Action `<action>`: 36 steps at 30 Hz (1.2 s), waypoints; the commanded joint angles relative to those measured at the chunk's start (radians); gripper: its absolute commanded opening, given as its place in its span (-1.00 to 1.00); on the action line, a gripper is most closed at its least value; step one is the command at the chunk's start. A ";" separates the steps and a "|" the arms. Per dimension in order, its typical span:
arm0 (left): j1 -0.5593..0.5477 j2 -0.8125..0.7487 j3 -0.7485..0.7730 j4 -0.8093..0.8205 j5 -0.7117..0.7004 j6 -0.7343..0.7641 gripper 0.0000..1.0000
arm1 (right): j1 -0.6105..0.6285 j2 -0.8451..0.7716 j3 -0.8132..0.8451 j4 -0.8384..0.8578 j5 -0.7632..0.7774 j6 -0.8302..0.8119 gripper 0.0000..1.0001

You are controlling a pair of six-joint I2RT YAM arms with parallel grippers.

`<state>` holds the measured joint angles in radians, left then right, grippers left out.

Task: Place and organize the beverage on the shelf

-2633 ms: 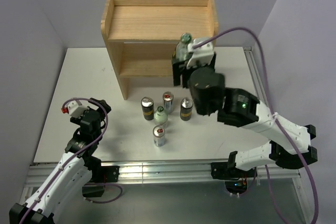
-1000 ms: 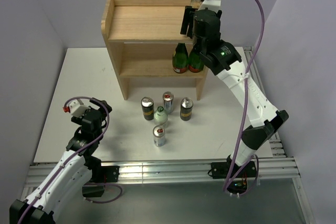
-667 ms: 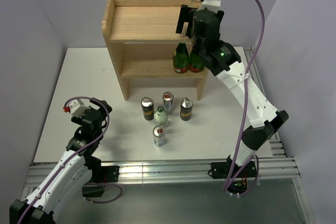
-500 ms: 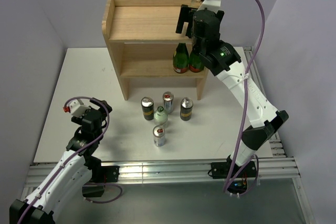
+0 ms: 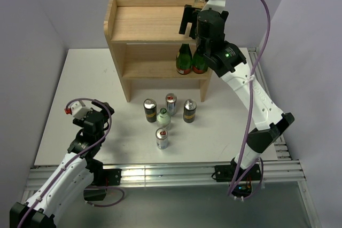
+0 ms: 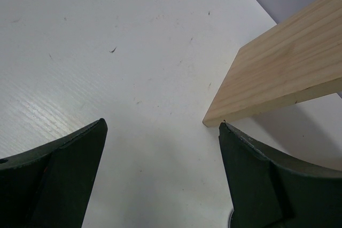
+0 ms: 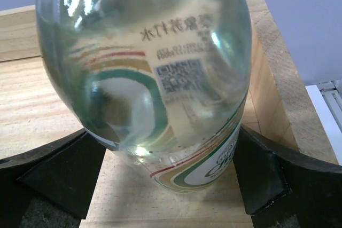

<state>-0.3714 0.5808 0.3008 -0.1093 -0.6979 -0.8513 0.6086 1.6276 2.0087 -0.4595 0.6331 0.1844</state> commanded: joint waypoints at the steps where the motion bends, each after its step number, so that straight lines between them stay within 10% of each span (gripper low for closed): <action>1: -0.006 0.004 0.017 0.040 -0.017 0.011 0.85 | -0.017 -0.072 0.057 -0.050 0.054 -0.010 1.00; 23: -0.011 0.008 0.020 0.039 -0.026 0.009 0.85 | 0.106 -0.150 0.067 -0.174 0.181 0.009 1.00; 36: -0.014 0.011 0.020 0.037 -0.026 0.009 0.86 | 0.612 -0.500 -0.566 -0.084 0.392 0.191 1.00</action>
<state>-0.3794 0.5930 0.3008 -0.1093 -0.7055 -0.8513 1.1320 1.2045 1.5997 -0.5766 1.0023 0.2771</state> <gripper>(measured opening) 0.928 0.998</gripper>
